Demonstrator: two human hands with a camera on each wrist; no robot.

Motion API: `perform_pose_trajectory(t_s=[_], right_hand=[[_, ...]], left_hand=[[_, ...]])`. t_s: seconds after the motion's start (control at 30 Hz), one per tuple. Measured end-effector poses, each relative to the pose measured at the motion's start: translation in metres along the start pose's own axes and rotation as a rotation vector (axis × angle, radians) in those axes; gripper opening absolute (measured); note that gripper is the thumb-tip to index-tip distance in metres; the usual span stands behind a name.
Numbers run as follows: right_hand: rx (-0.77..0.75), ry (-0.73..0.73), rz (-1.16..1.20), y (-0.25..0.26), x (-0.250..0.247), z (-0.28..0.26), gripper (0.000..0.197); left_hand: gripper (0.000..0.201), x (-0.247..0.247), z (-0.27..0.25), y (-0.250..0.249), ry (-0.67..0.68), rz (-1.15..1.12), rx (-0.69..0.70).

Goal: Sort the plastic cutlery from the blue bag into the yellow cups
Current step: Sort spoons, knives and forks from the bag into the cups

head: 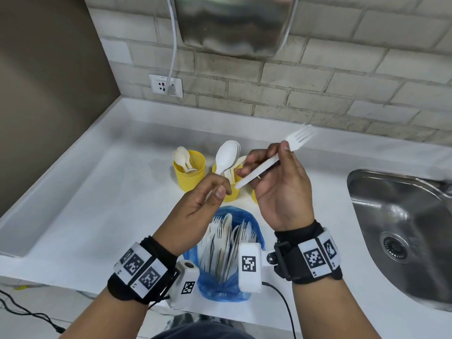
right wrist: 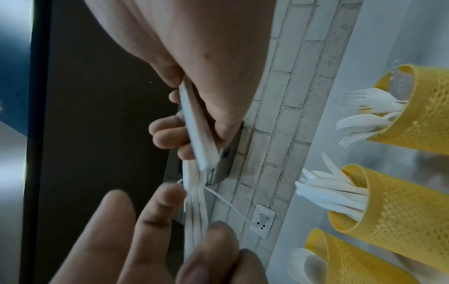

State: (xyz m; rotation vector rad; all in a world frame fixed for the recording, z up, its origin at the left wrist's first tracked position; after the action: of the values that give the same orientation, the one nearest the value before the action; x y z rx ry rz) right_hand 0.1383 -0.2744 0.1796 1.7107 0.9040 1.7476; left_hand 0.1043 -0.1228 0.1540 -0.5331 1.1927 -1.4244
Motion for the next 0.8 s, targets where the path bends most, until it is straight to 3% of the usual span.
perform_pose_trajectory(t_s=[0.1, 0.23, 0.37, 0.5, 0.67, 0.8], right_hand=[[0.004, -0.105, 0.04, 0.001, -0.012, 0.003, 0.032], [0.036, -0.217, -0.205, -0.005, -0.022, 0.003, 0.03], [0.085, -0.106, -0.404, -0.022, -0.012, 0.001, 0.046], [0.064, -0.087, -0.509, -0.028, -0.002, -0.002, 0.004], [-0.006, -0.123, -0.61, -0.024, -0.005, 0.002, 0.009], [-0.064, -0.082, -0.83, -0.021, -0.002, 0.004, 0.01]], left_hand=[[0.017, 0.002, 0.0, 0.001, -0.018, -0.096, -0.022], [0.03, 0.003, 0.0, 0.006, -0.041, -0.142, -0.068], [0.026, 0.007, 0.001, 0.01, -0.024, -0.119, -0.081], [0.015, 0.012, 0.003, 0.007, 0.023, -0.093, -0.048], [0.017, 0.01, 0.004, 0.012, 0.03, -0.075, -0.053], [0.022, -0.01, 0.009, 0.017, -0.068, 0.052, -0.016]])
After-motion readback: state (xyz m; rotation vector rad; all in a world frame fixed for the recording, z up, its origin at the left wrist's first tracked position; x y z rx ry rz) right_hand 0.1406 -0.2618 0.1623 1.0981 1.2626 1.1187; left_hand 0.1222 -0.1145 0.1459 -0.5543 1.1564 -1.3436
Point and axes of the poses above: each hand's wrist, its own z-axis towards the middle knuckle, its own x-axis out of the palm, y = z × x, the point moved 8 cm from there along z, towards the middle knuckle, and after that the axes turned 10 degrees about x, right-handed, at the moved point
